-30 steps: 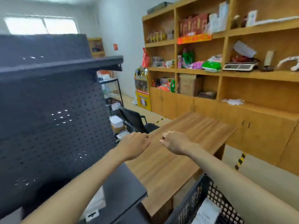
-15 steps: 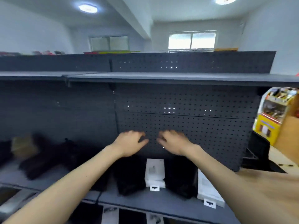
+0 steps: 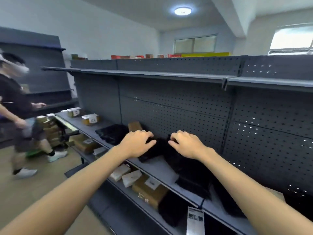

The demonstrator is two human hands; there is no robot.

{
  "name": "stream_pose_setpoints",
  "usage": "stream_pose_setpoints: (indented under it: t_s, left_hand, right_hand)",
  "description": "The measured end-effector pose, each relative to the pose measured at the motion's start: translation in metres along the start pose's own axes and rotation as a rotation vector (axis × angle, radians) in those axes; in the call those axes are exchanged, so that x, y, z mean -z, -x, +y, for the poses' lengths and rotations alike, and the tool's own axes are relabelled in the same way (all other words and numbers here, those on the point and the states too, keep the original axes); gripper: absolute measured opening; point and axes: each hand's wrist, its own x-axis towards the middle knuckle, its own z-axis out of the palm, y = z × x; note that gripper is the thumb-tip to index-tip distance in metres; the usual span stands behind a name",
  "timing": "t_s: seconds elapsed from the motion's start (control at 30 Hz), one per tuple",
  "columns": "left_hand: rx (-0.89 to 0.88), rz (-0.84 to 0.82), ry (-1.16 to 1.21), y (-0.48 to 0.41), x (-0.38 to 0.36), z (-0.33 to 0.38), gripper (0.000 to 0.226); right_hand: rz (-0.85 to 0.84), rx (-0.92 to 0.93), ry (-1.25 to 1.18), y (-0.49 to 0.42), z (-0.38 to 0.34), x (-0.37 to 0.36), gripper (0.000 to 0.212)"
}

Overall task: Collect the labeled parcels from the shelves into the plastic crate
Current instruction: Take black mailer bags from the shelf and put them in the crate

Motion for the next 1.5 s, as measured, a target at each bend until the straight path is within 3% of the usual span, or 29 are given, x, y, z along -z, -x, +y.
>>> stream_pose_setpoints:
  t_s: [0.37,0.6,0.97,1.27,1.5]
  left_hand:
    - [0.259,0.041,0.004,0.039,-0.006,-0.168,0.049]
    - [0.32,0.01,-0.032,0.017,-0.029,-0.264,0.049]
    - [0.259,-0.031,-0.076,-0.101,-0.048,-0.397,0.054]
    - [0.221,-0.101,-0.037,-0.164,-0.099,-0.498,0.053]
    - [0.063,-0.161,-0.002,-0.237,-0.152,-0.578,0.053]
  right_hand:
    - [-0.034,0.231,-0.009,-0.122,-0.136,-0.049,0.034]
    - [-0.042,0.31,-0.032,-0.216,-0.186,-0.097,0.037]
    - [0.003,0.226,-0.046,-0.394,-0.205,-0.14,0.036]
    - [-0.084,0.193,-0.028,-0.49,-0.228,-0.2,0.032]
    - [-0.122,0.052,0.0,-0.563,-0.239,-0.258,0.034]
